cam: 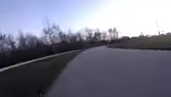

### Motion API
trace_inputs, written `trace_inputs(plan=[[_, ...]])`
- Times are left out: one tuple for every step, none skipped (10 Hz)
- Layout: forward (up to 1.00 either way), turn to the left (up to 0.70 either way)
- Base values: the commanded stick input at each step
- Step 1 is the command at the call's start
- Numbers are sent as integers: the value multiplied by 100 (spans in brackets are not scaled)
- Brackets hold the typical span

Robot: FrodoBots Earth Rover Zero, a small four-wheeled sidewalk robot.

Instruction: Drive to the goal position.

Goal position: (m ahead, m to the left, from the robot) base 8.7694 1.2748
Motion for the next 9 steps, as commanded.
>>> trace_inputs(plan=[[100, -39], [100, -39], [100, -39], [100, -39], [100, 1], [99, 1], [98, 1], [98, 1], [98, 1]])
